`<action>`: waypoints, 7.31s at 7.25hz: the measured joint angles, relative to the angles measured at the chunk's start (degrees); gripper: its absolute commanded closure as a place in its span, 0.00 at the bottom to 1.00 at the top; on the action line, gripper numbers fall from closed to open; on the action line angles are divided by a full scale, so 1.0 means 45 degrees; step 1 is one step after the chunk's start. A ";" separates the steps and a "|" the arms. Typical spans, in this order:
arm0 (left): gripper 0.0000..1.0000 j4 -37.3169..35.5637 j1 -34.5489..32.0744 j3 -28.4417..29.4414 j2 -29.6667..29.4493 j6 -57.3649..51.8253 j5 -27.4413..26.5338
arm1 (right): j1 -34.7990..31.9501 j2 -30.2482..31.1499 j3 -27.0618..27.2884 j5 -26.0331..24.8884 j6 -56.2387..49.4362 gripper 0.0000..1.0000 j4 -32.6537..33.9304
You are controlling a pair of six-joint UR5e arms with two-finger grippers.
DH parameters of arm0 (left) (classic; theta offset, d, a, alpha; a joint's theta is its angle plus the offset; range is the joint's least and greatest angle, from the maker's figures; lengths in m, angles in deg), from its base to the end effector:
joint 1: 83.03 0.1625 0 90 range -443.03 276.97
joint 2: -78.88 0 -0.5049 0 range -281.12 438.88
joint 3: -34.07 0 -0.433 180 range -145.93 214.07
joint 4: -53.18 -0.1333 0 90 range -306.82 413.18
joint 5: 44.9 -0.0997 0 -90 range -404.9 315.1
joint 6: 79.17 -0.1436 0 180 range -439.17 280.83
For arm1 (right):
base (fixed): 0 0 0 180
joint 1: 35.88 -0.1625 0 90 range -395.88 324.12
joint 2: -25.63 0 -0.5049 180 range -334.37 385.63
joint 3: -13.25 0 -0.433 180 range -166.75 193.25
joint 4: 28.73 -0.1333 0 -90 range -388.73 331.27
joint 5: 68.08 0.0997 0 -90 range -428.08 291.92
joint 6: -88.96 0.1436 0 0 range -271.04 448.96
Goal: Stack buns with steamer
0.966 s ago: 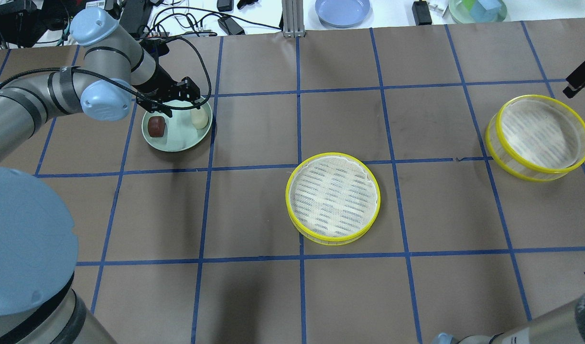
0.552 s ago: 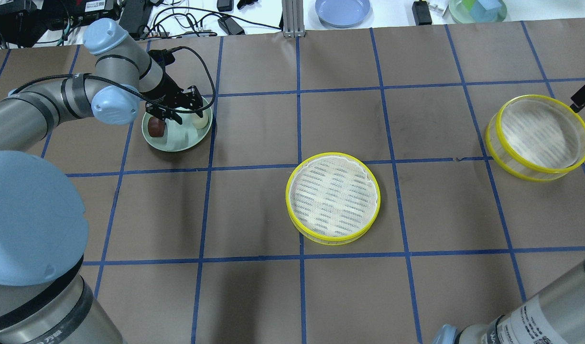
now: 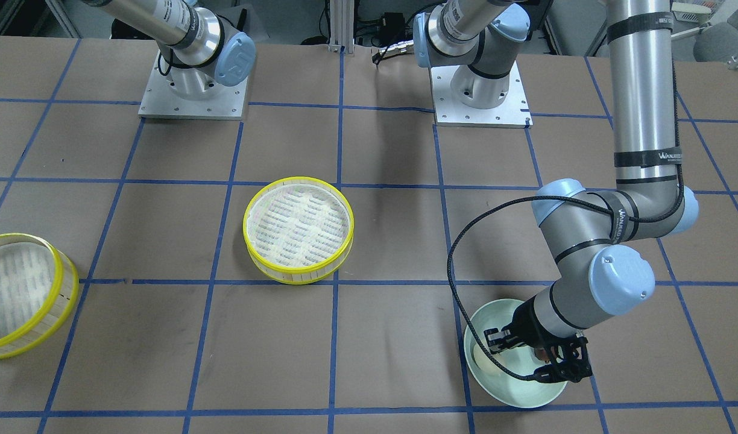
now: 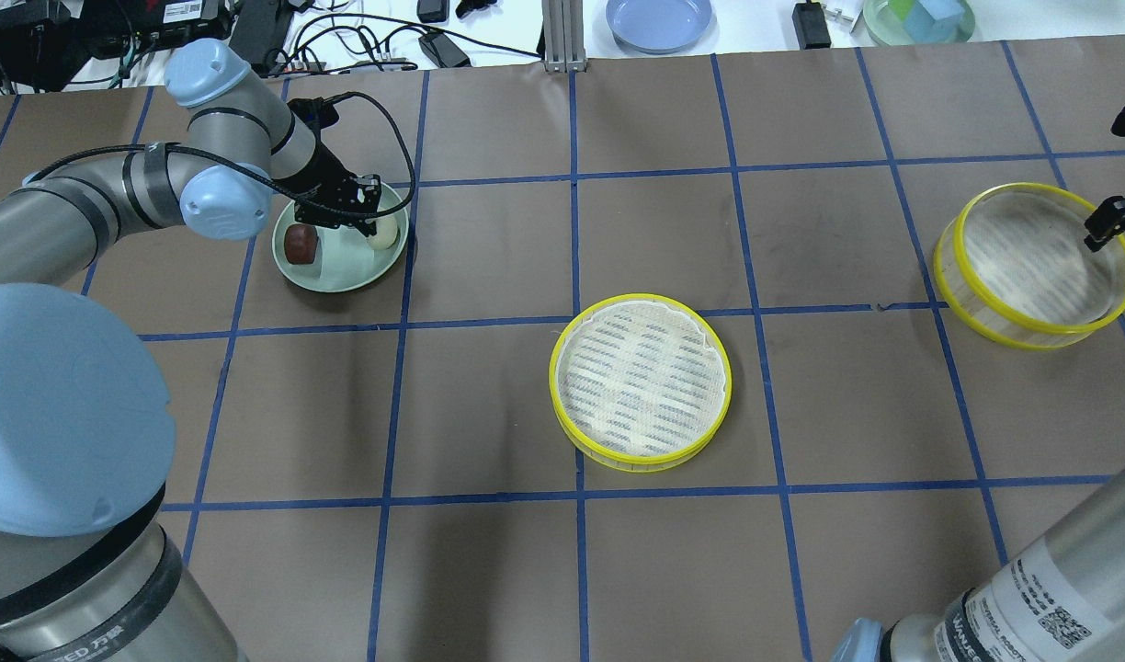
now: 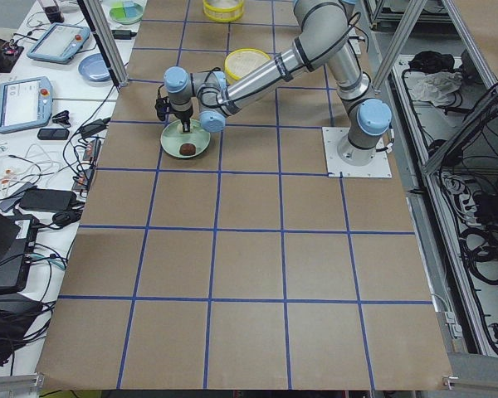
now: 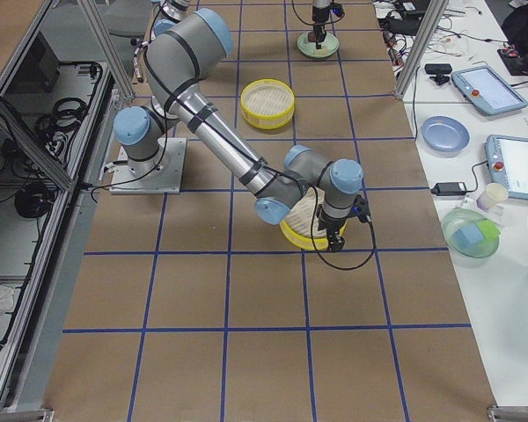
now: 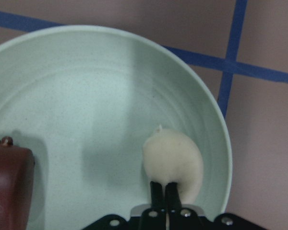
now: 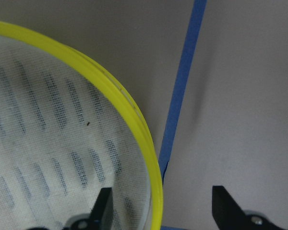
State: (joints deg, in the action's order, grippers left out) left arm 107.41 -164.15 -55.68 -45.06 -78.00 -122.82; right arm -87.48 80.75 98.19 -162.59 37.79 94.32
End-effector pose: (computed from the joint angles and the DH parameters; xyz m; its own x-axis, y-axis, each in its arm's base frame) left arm -0.0461 -0.7632 0.2045 -0.9640 -0.1636 0.2098 -0.1740 0.9842 -0.0320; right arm -0.3839 -0.6808 0.2241 -0.9712 -0.2191 0.0931 -0.2176 0.9757 0.0258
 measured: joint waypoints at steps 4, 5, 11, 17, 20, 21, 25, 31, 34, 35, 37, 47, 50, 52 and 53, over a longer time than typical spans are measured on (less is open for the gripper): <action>1.00 0.0551 -0.0393 0.0596 0.1221 0.0454 -0.0058 | 0.0110 0.0051 0.0102 -0.0113 0.0077 1.00 -0.0213; 1.00 0.0733 -0.1023 0.0610 0.1711 0.0966 -0.0050 | 0.0115 0.0401 0.0106 -0.0081 0.0108 1.00 -0.0608; 1.00 0.2346 -0.6349 -0.0598 0.2996 0.5377 0.0397 | -0.1897 0.6431 0.0131 -0.0667 0.3578 1.00 -0.6923; 0.00 0.2604 -0.7154 -0.1697 0.3223 0.5568 -0.0253 | -0.3648 0.7418 0.0838 -0.1032 0.6476 1.00 -0.8040; 0.00 0.3416 -0.5129 -0.0911 0.3337 0.4008 -0.0614 | -0.3850 0.7447 0.1011 -0.1012 0.7035 1.00 -0.7975; 0.00 0.3600 -0.3993 -0.0597 0.3396 0.2577 -0.1232 | -0.3856 0.7390 0.1034 -0.0986 0.7069 1.00 -0.7971; 0.00 0.1819 -0.0984 -0.0352 0.2803 -0.3103 -0.3955 | -0.5908 0.6699 0.2158 -0.0315 0.8224 1.00 -0.6799; 0.38 -0.1034 0.0101 -0.0504 0.0132 -0.5054 -0.4019 | -1.0534 0.4928 0.3646 -0.0197 1.1799 1.00 -0.3887; 1.00 -0.0976 0.0188 -0.0474 -0.0327 -0.5291 -0.3998 | -1.0727 0.4732 0.3716 -0.0272 1.1217 1.00 -0.3499; 1.00 -0.0964 0.0194 -0.0425 -0.0290 -0.5566 -0.4028 | -1.0733 0.4770 0.3791 -0.0316 1.0713 1.00 -0.3504; 1.00 -0.0948 0.0192 -0.0277 -0.0087 -0.5848 -0.4025 | -1.0739 0.4805 0.3910 -0.0249 0.9700 1.00 -0.3504; 1.00 0.4052 -0.2439 0.0175 0.4376 0.4161 0.0308 | -1.0643 0.4602 0.4260 -0.0392 0.9854 0.00 -0.2993; 1.00 0.4370 -0.3331 0.0161 0.4680 0.6682 0.1901 | -1.0447 0.5023 0.3589 -0.0340 1.0358 0.00 -0.3016; 1.00 0.4201 -0.4249 0.0030 0.4598 0.7795 0.2239 | -0.9964 0.5871 0.2723 -0.0184 1.0463 0.00 -0.3440; 0.64 0.4157 -0.4707 -0.0113 0.4444 0.7974 0.2388 | -0.9726 0.6488 0.2266 -0.0161 1.0523 0.00 -0.4200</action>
State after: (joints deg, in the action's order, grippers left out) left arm 126.12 -185.33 -56.18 -25.06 -42.12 -112.08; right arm -131.25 109.94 108.39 -163.32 85.14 75.43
